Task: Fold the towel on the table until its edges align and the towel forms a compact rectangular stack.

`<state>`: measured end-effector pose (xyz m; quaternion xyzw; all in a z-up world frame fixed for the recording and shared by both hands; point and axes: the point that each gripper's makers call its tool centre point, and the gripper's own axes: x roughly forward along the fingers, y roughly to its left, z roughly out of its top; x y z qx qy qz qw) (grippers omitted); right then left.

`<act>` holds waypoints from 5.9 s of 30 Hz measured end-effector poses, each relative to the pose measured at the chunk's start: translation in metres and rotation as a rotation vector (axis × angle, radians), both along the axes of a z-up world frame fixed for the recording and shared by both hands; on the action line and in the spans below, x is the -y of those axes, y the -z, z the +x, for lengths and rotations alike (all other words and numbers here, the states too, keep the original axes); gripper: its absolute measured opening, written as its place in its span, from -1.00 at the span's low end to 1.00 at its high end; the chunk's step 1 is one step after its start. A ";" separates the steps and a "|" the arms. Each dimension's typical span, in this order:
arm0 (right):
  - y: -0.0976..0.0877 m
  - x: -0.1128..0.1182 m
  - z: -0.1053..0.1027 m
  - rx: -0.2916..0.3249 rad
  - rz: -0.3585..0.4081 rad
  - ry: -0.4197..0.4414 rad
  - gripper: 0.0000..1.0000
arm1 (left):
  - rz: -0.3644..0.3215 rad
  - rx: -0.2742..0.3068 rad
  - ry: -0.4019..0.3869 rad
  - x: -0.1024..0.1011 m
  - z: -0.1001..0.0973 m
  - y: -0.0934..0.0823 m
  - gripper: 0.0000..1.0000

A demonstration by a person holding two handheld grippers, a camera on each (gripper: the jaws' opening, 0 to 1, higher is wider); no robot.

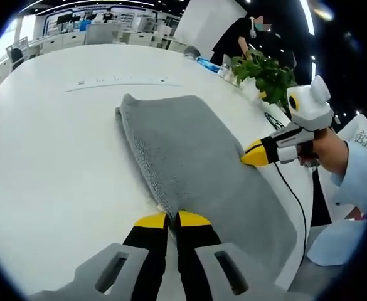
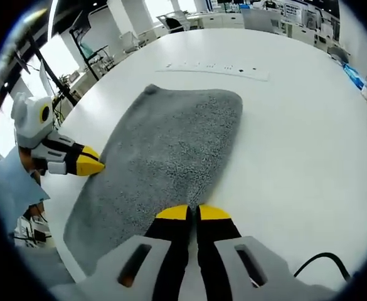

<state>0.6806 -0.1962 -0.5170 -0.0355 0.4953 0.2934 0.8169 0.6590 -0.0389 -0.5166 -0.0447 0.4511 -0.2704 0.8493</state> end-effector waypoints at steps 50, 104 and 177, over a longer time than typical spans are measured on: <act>-0.011 0.013 -0.004 0.043 -0.018 -0.034 -0.85 | 0.076 0.044 0.011 -0.005 0.004 -0.005 -0.57; -0.050 -0.002 -0.121 0.056 0.005 -0.583 -0.44 | 0.101 0.167 0.527 -0.014 -0.120 -0.062 -0.17; 0.004 -0.012 -0.189 0.182 -0.350 -1.167 -0.80 | 0.534 0.261 1.087 0.016 -0.171 0.004 -0.68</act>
